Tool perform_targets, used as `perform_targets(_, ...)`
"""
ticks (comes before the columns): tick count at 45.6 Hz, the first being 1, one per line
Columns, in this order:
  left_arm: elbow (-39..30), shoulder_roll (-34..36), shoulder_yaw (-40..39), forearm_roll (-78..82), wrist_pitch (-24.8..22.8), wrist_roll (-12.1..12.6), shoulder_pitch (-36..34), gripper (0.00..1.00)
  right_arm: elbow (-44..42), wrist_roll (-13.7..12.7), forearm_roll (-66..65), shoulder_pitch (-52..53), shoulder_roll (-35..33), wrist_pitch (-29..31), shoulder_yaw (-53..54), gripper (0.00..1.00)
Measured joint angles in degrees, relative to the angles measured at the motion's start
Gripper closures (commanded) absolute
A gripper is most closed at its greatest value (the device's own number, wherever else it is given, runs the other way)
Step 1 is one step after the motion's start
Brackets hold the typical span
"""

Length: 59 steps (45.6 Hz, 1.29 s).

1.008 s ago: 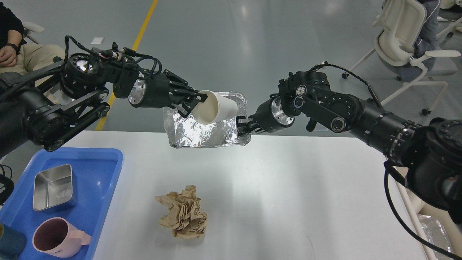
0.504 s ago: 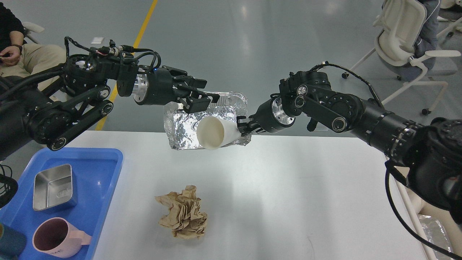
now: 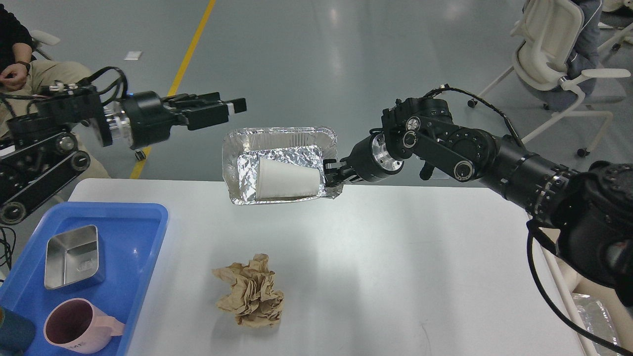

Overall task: Tidy desktop
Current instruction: 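Open the left gripper and withdraw it from the container, then lower the left gripper onto the crumpled brown paper and grasp it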

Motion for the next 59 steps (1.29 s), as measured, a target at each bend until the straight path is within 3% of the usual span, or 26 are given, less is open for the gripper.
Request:
perform_targets(6,-0.7,5.4,-2.6,-12.0,3.6,1.5,6.9,0.04,0.0,0.0,0.0,0.0,-0.1,0.0,0.0,1.00)
perform_targets(11,-1.0,10.8,-3.1,-18.4,4.3,9.1,11.1,0.04,0.1,0.0,0.1,0.0,-0.1,0.0,0.0,1.00)
perform_targets(15,-1.6,14.1,-3.1,-22.3,4.5,12.7,15.2,0.04,0.1,0.0,0.1,-0.1,-0.2,0.0,0.0,1.00)
perform_targets(28,-12.8,29.0,-1.6,-25.0,7.9,15.6,28.5,0.03,0.1,0.0,0.1,-0.1,-0.2,0.0,0.0,1.00)
perform_targets(36,-14.8,40.9,-0.8,-25.1,6.8,14.2,33.0,0.03,0.6,0.0,0.1,-0.1,-1.5,0.2,0.0,1.00)
perform_targets(44,-14.3,49.2,-0.8,-28.7,2.3,5.9,33.4,0.03,2.3,0.0,0.2,0.0,-4.1,0.4,0.0,1.00)
perform_targets(49,-13.9,49.0,-0.8,-30.0,2.1,3.4,33.7,0.03,2.6,0.0,0.2,0.1,-4.5,0.4,0.0,1.00)
perform_targets(59,-11.5,38.1,-0.2,-13.5,4.4,2.9,33.3,0.03,2.6,0.0,0.1,0.1,-4.2,0.2,0.1,1.00)
